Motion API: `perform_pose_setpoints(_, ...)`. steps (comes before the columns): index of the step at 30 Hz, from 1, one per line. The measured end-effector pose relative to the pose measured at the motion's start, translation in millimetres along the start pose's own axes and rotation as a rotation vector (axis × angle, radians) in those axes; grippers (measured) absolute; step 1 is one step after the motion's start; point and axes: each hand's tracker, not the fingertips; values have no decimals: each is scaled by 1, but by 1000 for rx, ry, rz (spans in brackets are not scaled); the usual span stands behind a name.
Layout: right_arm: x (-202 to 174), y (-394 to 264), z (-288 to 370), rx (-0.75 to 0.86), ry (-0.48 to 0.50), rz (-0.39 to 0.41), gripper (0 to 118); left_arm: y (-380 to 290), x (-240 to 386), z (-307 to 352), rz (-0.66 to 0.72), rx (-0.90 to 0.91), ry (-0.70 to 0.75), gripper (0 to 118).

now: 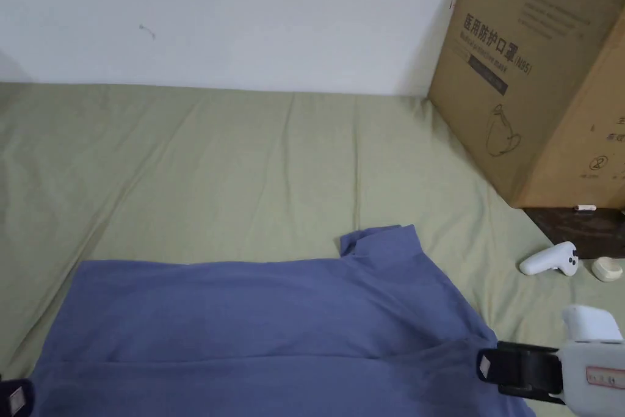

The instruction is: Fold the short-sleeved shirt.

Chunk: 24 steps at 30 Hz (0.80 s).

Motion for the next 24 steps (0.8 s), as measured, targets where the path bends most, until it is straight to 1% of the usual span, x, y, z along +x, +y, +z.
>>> perform_pose_setpoints(1,-11,8,-2,10,16,19,111,6,12,-1,-31,13,11,113)
perform_pose_setpoints(2,-22,15,-3,32,28,42,102,15,20,-3,-72,18,4,105)
perform_pose_setpoints(3,-36,18,-1,67,44,73,83,21,32,-5,-107,27,-5,89)
perform_pose_setpoints(4,-49,25,-2,104,57,105,37,27,45,-8,-136,42,-15,51)
perform_pose_setpoints(5,-62,31,-6,140,52,133,0,33,57,-13,-167,46,-29,19)
perform_pose_setpoints(6,-77,33,-8,171,39,155,0,41,52,-27,-195,48,-33,2)
perform_pose_setpoints(7,-91,35,-8,188,27,169,0,44,61,-35,-216,49,-39,3)
perform_pose_setpoints(9,-104,44,-18,185,88,141,0,51,73,-48,-225,60,-34,3)
perform_pose_setpoints(10,-110,48,-22,182,103,128,0,56,75,-55,-223,56,-37,3)
perform_pose_setpoints(13,-113,62,-38,168,139,124,0,86,73,-76,-187,71,-14,3)
perform_pose_setpoints(15,-115,64,-49,145,136,147,0,115,60,-93,-176,65,-15,3)
perform_pose_setpoints(17,-111,67,-57,125,127,152,0,145,43,-121,-172,-5,-25,3)
perform_pose_setpoints(19,-101,72,-63,86,164,126,0,164,26,-145,-183,-34,-63,3)
perform_pose_setpoints(20,-95,72,-66,76,168,101,0,171,19,-156,-192,-39,-49,6)
perform_pose_setpoints(21,-91,73,-69,66,163,83,0,176,13,-168,-194,-47,-37,15)
perform_pose_setpoints(22,-86,73,-73,56,157,69,0,179,4,-178,-186,-65,-18,51)
perform_pose_setpoints(23,-80,73,-76,48,150,61,0,182,-2,-190,-174,-94,7,93)
perform_pose_setpoints(24,-76,72,-79,39,141,50,0,184,-9,-205,-161,-137,35,118)
